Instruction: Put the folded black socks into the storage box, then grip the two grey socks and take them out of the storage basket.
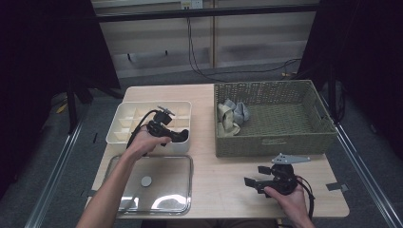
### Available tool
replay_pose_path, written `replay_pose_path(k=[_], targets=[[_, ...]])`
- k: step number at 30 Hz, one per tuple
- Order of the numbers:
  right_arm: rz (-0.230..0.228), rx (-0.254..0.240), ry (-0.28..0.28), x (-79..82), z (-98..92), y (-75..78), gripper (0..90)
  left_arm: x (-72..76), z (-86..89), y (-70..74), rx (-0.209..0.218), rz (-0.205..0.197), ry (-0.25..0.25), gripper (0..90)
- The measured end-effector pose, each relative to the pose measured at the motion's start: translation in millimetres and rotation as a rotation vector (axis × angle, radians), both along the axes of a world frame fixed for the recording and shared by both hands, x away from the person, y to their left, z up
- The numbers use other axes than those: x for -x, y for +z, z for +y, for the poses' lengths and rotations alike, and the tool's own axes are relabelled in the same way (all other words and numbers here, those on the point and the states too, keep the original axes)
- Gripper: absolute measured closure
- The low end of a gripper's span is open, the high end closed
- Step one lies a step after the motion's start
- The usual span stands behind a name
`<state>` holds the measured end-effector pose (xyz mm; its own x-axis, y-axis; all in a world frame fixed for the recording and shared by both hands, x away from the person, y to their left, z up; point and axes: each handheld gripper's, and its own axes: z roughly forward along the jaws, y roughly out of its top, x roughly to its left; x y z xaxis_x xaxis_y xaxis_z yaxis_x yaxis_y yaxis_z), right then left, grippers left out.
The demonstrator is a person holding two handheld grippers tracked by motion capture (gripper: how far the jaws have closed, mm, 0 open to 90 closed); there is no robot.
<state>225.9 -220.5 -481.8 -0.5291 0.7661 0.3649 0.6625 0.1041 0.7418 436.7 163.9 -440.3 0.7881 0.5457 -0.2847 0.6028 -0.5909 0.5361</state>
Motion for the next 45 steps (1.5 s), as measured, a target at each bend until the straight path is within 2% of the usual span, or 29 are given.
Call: replay_pose_path(k=[3,5,6,7,8,13,15,16,17,21,23,26,28,30,34,36,39,43,45], targets=[[-0.001,-0.001,-0.001,-0.7,-1.2,-0.8,17.5,1.1,3.9,3.9,0.001,-0.034,0.002,48.8],[-0.002,-0.003,-0.004,-0.8,-1.3,-0.7,17.6,4.4,4.3,8.0,0.011,-0.060,0.044,40.4],[-0.002,-0.004,-0.006,-0.8,-1.1,-0.8,17.6,5.1,4.1,8.4,0.015,-0.071,0.056,38.4],[-0.002,-0.004,-0.007,-0.7,-1.0,-0.8,17.6,5.8,6.0,11.6,0.002,-0.080,0.057,35.7],[-0.003,-0.002,-0.005,-0.7,-1.0,-1.0,17.6,7.4,6.7,13.1,0.017,-0.081,0.070,30.8],[0.001,0.000,-0.012,0.5,-1.5,-0.7,17.7,15.7,19.3,20.9,0.057,-0.144,0.092,21.0],[-0.008,0.001,-0.014,0.4,-2.5,-0.3,17.7,19.1,24.4,23.4,0.054,-0.158,0.102,18.0],[-0.016,0.004,-0.022,0.3,-3.2,0.3,17.9,21.3,25.6,24.8,0.039,-0.165,0.110,16.0],[-0.016,0.002,-0.028,0.0,-3.5,0.6,18.0,23.2,27.2,26.3,0.049,-0.168,0.115,14.6],[-0.003,0.000,-0.035,-2.5,-2.7,-0.6,17.9,32.7,35.3,34.7,0.073,-0.200,0.123,12.8],[-0.012,0.009,-0.029,-4.1,-2.3,0.2,17.9,37.3,39.4,36.6,0.078,-0.208,0.124,11.2],[0.000,-0.014,-0.015,-7.3,-2.9,2.6,19.0,42.7,46.7,37.0,0.105,-0.194,0.110,12.9],[0.001,-0.020,-0.009,-9.6,-3.0,3.2,22.4,46.0,51.6,36.6,0.121,-0.200,0.129,9.3],[0.004,-0.018,-0.002,-11.6,-2.9,3.7,23.2,50.2,56.0,36.6,0.119,-0.232,0.149,9.8],[-0.014,-0.014,0.003,-10.4,-2.6,8.2,26.6,61.1,63.2,37.4,0.141,-0.243,0.162,9.6],[-0.018,-0.029,-0.003,-9.7,-4.0,10.4,27.3,66.5,65.0,37.5,0.150,-0.240,0.156,11.9],[-0.024,-0.035,-0.002,-9.4,-5.6,12.6,28.9,77.4,65.9,34.6,0.178,-0.245,0.139,14.7],[-0.044,-0.022,0.006,-10.7,-5.8,17.8,32.1,92.8,66.5,25.9,0.205,-0.243,0.134,13.9],[-0.052,-0.017,0.003,-12.3,-5.4,20.5,32.7,98.0,67.7,21.7,0.199,-0.236,0.135,14.8]])
